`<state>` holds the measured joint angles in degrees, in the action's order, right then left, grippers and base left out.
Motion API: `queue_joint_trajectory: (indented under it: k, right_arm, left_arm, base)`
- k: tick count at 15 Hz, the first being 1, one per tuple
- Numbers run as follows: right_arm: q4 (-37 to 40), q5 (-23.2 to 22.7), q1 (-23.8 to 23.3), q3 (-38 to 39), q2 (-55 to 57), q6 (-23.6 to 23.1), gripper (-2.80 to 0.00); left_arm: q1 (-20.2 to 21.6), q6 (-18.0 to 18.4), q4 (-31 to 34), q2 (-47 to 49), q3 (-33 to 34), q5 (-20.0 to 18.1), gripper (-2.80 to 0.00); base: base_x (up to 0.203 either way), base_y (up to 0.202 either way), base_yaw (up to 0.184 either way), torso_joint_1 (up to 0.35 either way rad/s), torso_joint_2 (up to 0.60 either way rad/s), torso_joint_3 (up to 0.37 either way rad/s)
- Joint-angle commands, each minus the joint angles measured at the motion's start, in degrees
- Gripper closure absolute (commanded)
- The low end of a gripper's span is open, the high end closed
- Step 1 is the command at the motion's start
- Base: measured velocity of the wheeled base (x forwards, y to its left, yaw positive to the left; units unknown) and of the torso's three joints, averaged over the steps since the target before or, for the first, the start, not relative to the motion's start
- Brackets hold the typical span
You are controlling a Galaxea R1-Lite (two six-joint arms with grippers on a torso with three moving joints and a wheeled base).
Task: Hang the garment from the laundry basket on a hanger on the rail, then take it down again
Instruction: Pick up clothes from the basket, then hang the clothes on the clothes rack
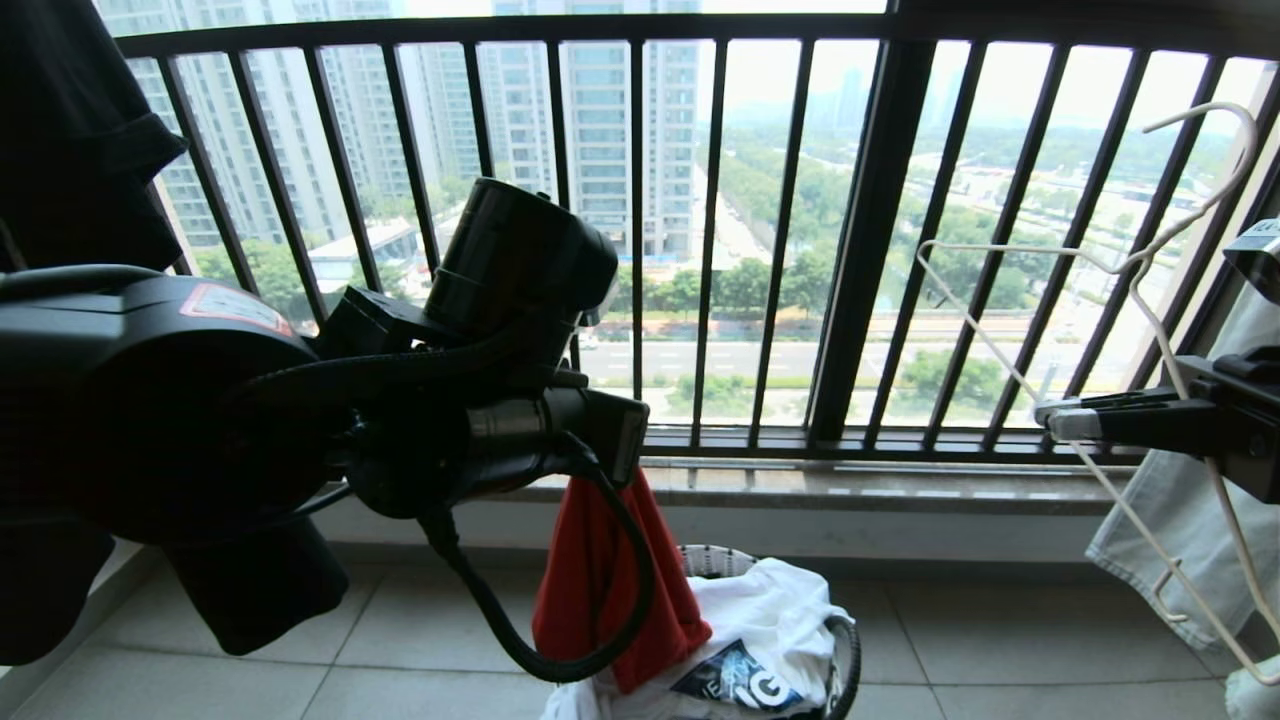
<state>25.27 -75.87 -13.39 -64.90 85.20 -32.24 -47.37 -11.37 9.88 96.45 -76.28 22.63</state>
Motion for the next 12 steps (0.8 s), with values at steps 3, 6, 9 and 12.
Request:
queue_joint_trajectory:
  k: [3,6,9,12]
  right_arm:
    - [0.1,-0.5,0.0,1.0,-0.4,-0.6,0.0]
    - [0.2,-0.4,0.1,3.5,-0.8,-6.4,0.0]
    - [0.4,0.0,2.6,4.7,-0.9,-6.7,0.0]
    - [0.4,2.8,8.7,6.9,-0.3,-6.7,0.0]
  left_arm:
    - [0.0,-0.2,0.1,-0.7,0.3,-0.4,0.0]
    - [0.7,-0.3,0.0,-1.3,0.4,-0.7,0.0]
    - [4.6,-0.3,0.0,-0.8,-0.8,-0.8,0.0]
    - [6.6,-0.6,0.0,0.2,-2.4,-0.9,0.0]
  base:
    - [0.0,0.0,0.0,0.0,0.0,0.0]
    - [0.0,0.0,0.0,0.0,0.0,0.0]
    - [0.0,0.0,0.0,0.0,0.0,0.0]
    - [0.0,0.0,0.0,0.0,0.0,0.0]
